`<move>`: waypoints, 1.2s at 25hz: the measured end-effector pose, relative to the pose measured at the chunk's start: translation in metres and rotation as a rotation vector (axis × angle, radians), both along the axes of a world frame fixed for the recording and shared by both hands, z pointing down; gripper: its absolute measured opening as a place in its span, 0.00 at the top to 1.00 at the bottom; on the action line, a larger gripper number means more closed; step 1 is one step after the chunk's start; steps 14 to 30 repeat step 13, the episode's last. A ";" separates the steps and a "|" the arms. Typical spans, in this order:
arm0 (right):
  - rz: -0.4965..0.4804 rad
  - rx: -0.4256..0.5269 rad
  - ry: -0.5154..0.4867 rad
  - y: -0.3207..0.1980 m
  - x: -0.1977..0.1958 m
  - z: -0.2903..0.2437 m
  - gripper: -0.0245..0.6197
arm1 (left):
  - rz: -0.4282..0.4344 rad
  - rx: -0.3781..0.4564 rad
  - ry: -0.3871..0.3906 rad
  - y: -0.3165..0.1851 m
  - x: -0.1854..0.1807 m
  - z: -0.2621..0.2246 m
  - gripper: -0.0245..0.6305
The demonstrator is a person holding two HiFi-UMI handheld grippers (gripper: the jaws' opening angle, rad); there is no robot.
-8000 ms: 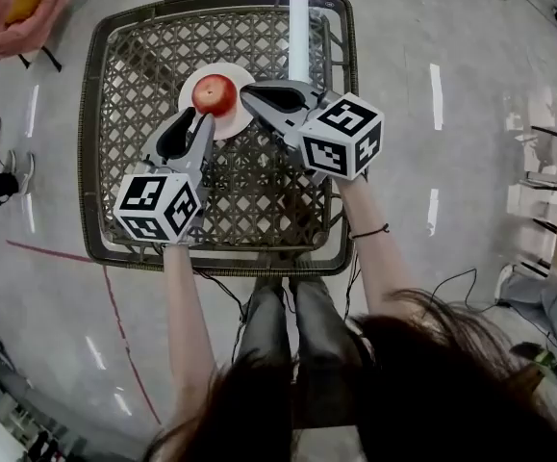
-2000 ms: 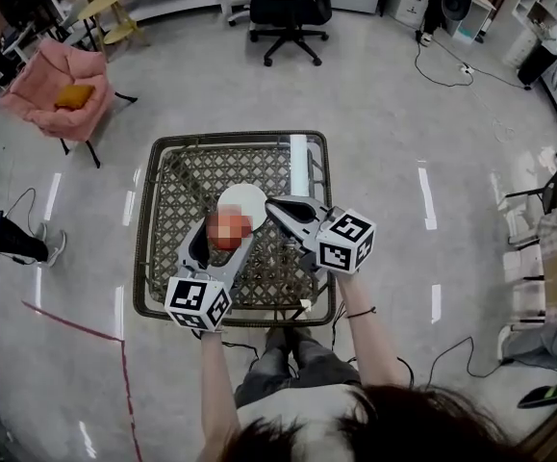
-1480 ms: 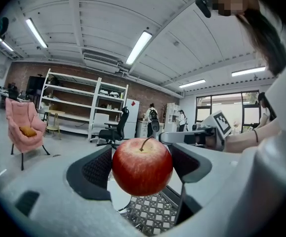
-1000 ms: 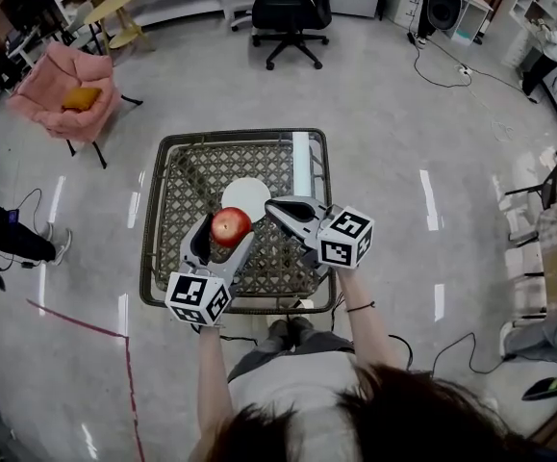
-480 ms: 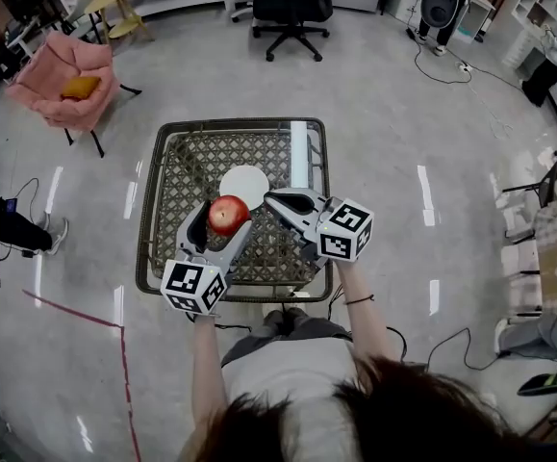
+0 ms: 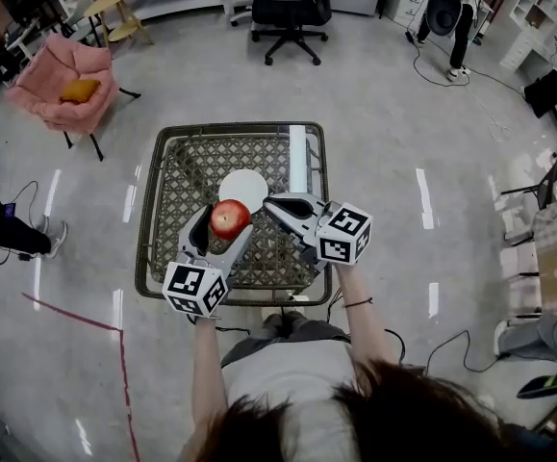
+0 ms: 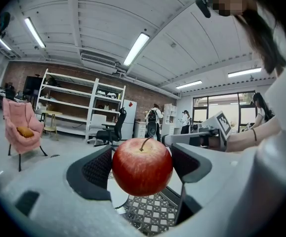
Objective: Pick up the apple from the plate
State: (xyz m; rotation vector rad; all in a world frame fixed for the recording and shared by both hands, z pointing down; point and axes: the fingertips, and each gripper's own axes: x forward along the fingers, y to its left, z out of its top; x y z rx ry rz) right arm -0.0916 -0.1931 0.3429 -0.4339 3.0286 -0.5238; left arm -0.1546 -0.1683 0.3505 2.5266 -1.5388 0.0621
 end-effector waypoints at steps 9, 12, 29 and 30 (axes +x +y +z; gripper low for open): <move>0.001 -0.005 0.004 -0.006 -0.001 0.004 0.95 | -0.004 -0.005 -0.003 -0.005 -0.002 0.004 0.38; 0.001 -0.006 0.003 -0.008 -0.001 0.005 0.95 | -0.003 -0.006 -0.003 -0.007 -0.003 0.005 0.38; 0.001 -0.006 0.002 -0.008 -0.001 0.005 0.95 | -0.002 -0.007 -0.003 -0.008 -0.003 0.005 0.38; 0.001 -0.006 0.002 -0.008 -0.001 0.005 0.95 | -0.002 -0.007 -0.003 -0.008 -0.003 0.005 0.38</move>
